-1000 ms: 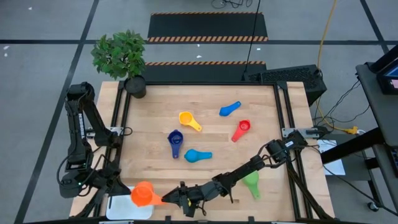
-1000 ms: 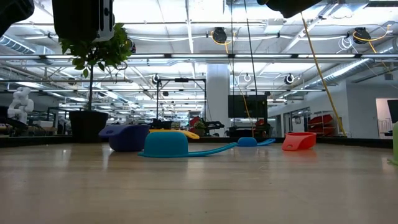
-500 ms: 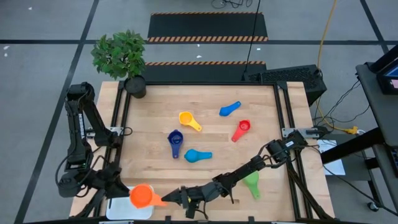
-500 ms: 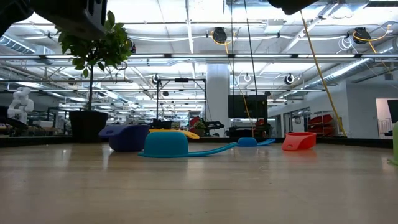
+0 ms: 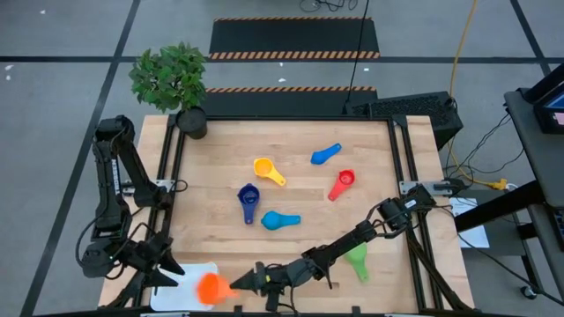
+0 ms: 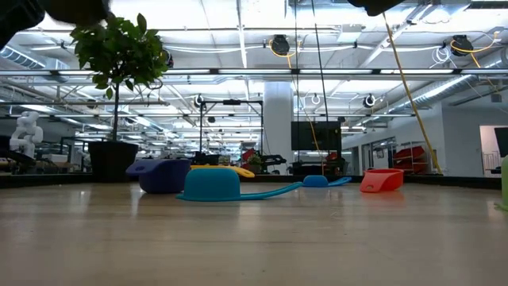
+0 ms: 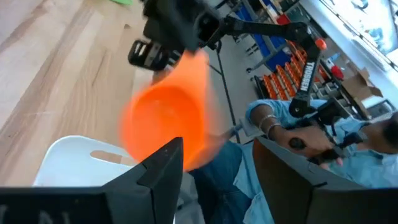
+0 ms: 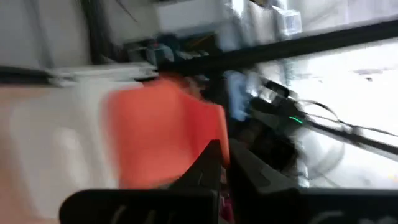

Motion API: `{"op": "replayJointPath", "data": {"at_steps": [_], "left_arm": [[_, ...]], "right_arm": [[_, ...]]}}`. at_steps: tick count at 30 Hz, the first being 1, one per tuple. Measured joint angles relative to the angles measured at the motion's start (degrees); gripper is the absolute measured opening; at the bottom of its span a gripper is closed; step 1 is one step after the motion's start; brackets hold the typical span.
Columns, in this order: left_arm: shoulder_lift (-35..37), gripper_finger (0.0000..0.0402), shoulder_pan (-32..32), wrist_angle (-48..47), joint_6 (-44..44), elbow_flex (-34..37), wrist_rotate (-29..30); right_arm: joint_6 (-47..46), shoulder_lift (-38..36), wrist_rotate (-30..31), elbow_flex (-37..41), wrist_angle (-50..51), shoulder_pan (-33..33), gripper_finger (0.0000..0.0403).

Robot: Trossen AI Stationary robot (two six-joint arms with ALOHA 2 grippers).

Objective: Nest measuring cups in basket
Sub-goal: Put the orange measuring cup into the white bin

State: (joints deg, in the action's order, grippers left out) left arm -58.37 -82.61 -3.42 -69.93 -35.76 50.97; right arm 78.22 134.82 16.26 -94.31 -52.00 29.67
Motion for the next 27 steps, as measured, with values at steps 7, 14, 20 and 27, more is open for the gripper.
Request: {"op": "replayJointPath", "data": {"at_steps": [7, 14, 20, 27], "left_arm": [[4.73, 0.0195, -0.02, -4.82, 8.67, -0.05, 0.36], [8.12, 0.0195, 0.09, -6.53, 16.27, -0.03, 7.56], [8.17, 0.0195, 1.41, -1.43, 25.14, -0.03, 10.19], [8.15, 0.0195, 4.95, 12.95, 42.85, -0.40, 7.25]], "right_arm": [[-13.02, 0.11, -0.08, -2.81, 6.97, -0.97, 0.0000], [-17.35, 0.13, 0.00, -4.91, 5.45, -2.42, 0.0000], [-20.95, 0.19, -3.05, -6.32, 4.93, -2.32, 0.0000], [-22.47, 4.78, -2.77, -13.41, 6.37, -2.57, 0.0000]]}}
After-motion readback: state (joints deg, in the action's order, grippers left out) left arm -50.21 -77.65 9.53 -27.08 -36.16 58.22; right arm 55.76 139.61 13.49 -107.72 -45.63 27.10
